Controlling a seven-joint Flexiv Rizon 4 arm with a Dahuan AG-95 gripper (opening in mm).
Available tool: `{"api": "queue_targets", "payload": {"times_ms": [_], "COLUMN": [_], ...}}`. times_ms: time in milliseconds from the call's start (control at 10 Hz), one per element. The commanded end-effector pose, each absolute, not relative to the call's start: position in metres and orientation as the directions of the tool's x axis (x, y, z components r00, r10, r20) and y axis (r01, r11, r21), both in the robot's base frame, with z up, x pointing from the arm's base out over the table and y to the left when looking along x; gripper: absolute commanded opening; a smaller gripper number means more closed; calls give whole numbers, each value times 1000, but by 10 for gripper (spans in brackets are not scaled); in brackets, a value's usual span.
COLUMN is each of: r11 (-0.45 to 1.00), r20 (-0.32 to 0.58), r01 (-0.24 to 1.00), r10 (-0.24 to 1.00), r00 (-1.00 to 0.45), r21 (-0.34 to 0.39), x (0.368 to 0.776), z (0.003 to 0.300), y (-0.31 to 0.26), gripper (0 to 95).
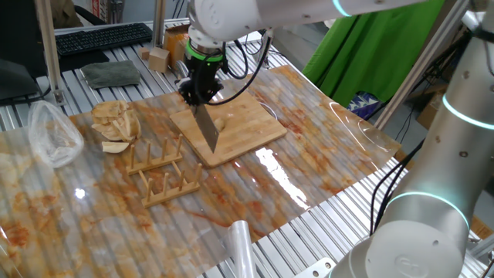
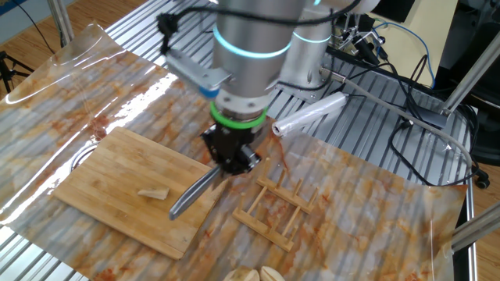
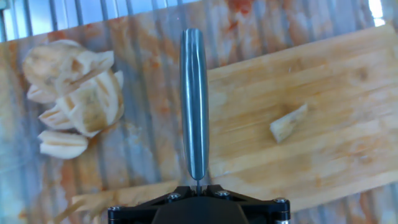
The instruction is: Slice the lotus root
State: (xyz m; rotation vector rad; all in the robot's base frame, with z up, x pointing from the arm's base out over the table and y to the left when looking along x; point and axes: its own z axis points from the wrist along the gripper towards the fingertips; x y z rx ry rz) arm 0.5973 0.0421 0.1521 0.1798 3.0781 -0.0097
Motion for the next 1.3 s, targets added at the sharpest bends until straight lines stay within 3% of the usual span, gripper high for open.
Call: {"api": "queue_targets", "payload": {"times_ms": [100,500,1300], "r11": [998,999,991], "r20": [-55,-64,-64], "r01": [69,-50,-137], "r10": [69,-51,-136], "r00": [-996,-997,-989], "r21": [0,-6,8], "x": [612,627,649], "z": [141,123,112], "y": [23,-13,-77], "gripper": [0,0,0]}}
